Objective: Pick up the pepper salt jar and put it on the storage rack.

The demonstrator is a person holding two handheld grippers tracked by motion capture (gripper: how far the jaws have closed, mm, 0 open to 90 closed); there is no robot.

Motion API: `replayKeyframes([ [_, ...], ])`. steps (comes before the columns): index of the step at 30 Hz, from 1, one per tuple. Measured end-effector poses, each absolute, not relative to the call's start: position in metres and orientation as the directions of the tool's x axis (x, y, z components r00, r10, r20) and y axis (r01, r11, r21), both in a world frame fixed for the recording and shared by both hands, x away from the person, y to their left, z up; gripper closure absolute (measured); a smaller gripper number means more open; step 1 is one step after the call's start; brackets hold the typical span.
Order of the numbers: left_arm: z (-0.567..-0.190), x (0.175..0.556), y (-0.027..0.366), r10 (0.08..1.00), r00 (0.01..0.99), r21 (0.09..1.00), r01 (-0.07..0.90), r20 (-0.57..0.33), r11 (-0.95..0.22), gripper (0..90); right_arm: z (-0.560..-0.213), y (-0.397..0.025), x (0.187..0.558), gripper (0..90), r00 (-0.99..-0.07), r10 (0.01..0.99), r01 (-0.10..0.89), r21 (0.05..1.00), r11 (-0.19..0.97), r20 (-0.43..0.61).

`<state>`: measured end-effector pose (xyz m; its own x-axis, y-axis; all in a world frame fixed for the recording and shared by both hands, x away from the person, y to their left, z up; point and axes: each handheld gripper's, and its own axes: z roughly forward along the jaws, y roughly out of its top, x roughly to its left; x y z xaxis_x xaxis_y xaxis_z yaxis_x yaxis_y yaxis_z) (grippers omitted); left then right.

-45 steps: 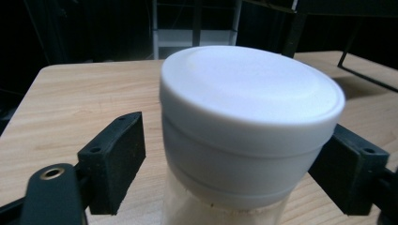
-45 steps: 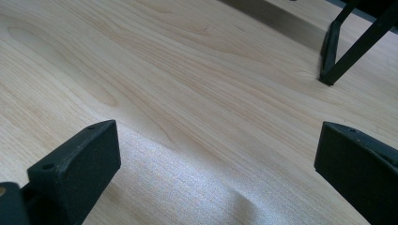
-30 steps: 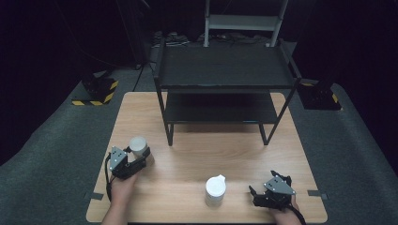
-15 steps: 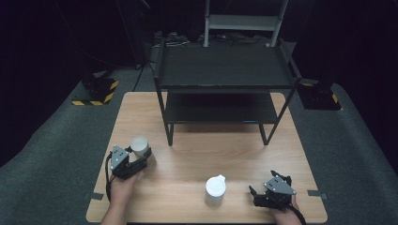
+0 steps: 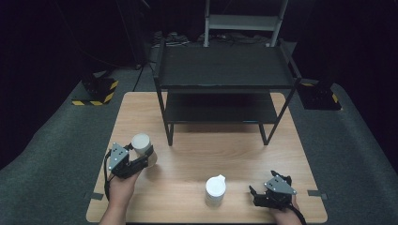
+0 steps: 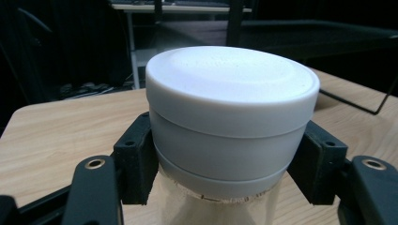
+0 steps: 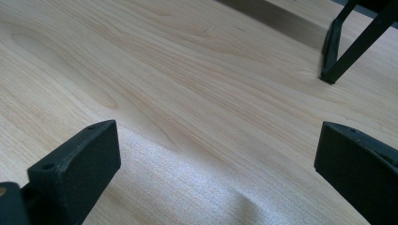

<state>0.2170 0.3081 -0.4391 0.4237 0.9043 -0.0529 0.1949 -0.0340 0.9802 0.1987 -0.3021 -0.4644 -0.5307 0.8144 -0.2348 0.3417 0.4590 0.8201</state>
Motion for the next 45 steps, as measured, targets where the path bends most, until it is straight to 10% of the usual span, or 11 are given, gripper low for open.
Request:
replayKeyframes([
  [45,-0.328,0.215,0.269,0.81,0.586,0.999,0.037,-0.023,0.002,34.2,-0.464,-0.302,0.199,0.0,-0.526,0.819,0.346,0.821,0.453,-0.23],
])
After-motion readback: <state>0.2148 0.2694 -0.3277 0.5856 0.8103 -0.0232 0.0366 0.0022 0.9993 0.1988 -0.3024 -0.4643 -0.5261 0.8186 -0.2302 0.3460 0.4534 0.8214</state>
